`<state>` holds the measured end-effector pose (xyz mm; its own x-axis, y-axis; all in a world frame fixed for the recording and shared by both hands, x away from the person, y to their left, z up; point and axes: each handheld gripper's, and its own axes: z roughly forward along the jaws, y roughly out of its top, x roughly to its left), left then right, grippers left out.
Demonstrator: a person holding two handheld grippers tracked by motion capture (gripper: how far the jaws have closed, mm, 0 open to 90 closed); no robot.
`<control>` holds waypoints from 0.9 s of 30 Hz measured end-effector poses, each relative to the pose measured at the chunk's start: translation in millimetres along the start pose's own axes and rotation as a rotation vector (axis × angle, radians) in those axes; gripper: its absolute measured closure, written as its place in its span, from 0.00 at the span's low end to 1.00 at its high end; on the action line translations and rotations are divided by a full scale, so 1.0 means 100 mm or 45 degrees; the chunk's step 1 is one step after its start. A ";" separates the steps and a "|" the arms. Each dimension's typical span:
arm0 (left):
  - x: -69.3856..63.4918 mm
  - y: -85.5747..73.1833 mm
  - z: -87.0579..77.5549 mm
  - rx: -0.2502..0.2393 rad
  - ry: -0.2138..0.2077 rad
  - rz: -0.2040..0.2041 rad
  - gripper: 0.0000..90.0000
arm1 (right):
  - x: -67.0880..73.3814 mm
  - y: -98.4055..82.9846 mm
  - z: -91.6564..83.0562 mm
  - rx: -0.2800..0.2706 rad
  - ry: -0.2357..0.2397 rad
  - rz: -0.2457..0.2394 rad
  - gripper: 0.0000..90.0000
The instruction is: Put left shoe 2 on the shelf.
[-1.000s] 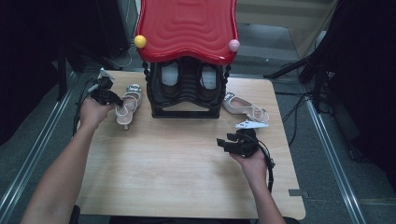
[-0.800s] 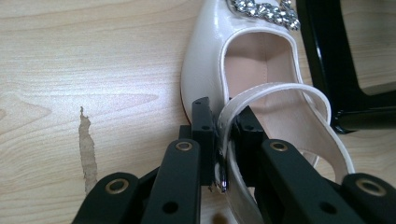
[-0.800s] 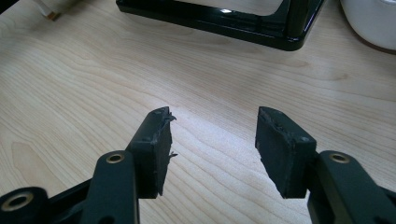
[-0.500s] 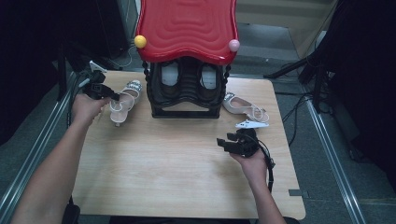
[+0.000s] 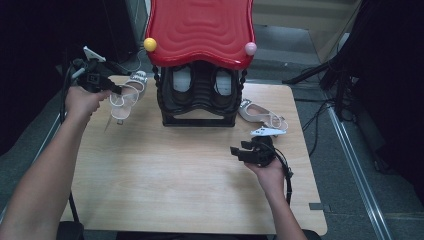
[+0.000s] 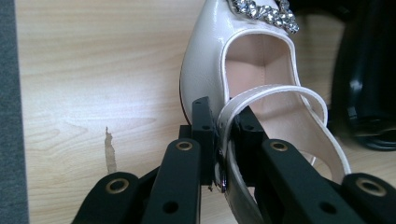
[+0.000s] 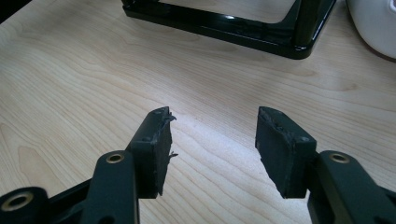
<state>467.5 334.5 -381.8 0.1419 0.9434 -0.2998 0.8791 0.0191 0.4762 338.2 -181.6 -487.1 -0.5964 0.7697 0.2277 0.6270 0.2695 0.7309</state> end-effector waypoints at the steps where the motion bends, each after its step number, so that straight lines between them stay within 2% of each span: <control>1: -0.01 0.02 -0.04 0.002 -0.012 -0.008 0.92 | 0.01 0.01 0.00 0.006 0.002 0.006 0.52; 3: -0.03 0.08 -0.13 -0.009 -0.021 -0.015 0.92 | 0.01 0.01 0.01 0.006 0.006 0.006 0.52; 7: -0.11 0.19 -0.33 -0.035 0.007 0.022 0.92 | 0.01 0.02 0.02 0.003 0.008 0.000 0.52; 8: -0.13 0.22 -0.38 -0.038 -0.006 0.005 0.92 | 0.01 0.02 0.02 0.003 0.009 0.000 0.52; 14: -0.23 0.39 -0.70 -0.109 -0.036 -0.005 0.92 | 0.01 0.02 0.03 0.008 0.010 0.000 0.52; 19: -0.34 0.49 -0.95 -0.146 -0.018 0.031 0.92 | 0.02 0.02 0.02 0.009 0.012 0.004 0.52; 23: -0.39 0.57 -1.16 -0.172 -0.044 0.028 0.92 | 0.02 0.02 0.03 0.011 0.010 0.005 0.52; 27: -0.47 0.65 -1.35 -0.195 -0.018 0.037 0.92 | 0.02 0.02 0.03 0.006 0.009 0.000 0.52</control>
<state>456.8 336.1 -225.2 0.1736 0.9395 -0.2952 0.7949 0.0433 0.6052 339.9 -178.2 -486.8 -0.5999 0.7657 0.2320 0.6292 0.2723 0.7280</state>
